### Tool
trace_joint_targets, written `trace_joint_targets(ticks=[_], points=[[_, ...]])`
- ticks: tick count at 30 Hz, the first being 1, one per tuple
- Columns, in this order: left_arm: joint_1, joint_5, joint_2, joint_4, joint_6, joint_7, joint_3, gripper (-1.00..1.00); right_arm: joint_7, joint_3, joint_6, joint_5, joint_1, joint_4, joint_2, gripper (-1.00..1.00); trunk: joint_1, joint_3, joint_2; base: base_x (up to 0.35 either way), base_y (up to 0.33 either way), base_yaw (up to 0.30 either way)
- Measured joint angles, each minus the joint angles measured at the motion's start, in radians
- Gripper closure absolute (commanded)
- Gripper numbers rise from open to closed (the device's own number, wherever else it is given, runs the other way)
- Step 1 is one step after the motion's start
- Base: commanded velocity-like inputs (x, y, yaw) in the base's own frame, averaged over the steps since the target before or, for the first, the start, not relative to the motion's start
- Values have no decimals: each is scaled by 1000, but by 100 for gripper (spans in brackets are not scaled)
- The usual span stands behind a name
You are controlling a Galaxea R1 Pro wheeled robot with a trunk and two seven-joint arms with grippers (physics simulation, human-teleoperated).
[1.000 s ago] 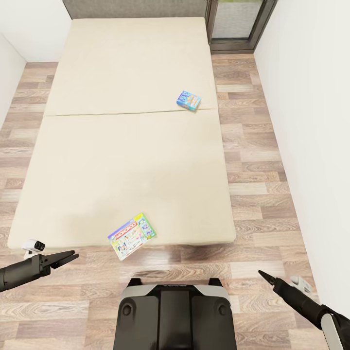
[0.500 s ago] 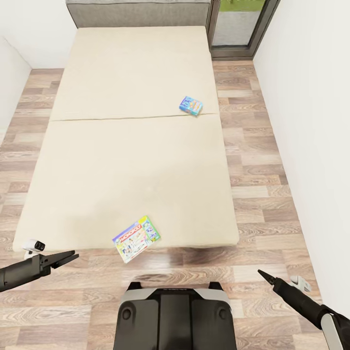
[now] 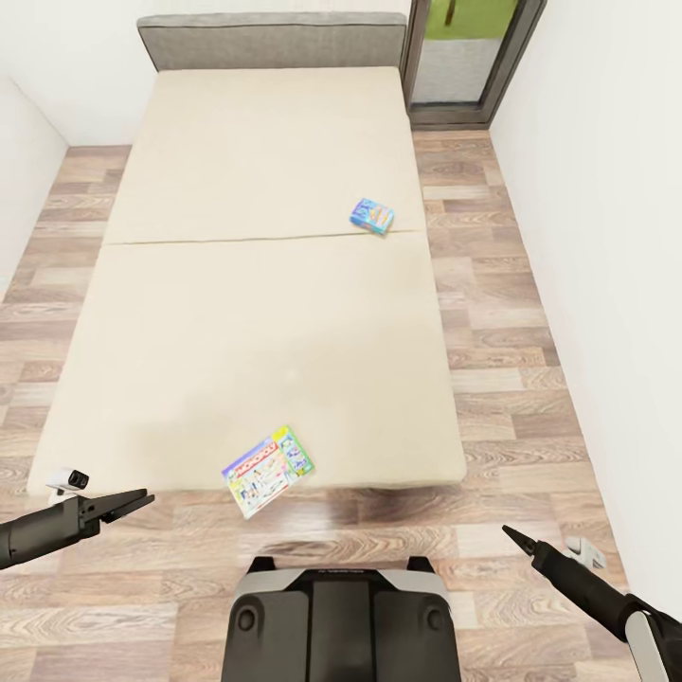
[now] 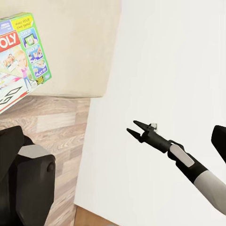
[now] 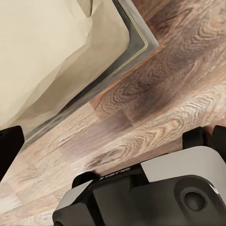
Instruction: Put all the toys in the child's room - the three board games (two on the bed and one on the table), the two jigsaw puzzles on the table, and the tennis ball on the table - inside the toy box on the table in the child's room.
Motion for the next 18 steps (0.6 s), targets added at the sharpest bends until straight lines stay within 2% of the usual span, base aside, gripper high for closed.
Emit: trace_joint_targets(ticks=[18], points=[[0, 0, 1, -1, -2, 0, 0, -100, 1, 0, -1, -2, 1, 5, 0, -100, 0, 30, 0, -15, 0, 0]])
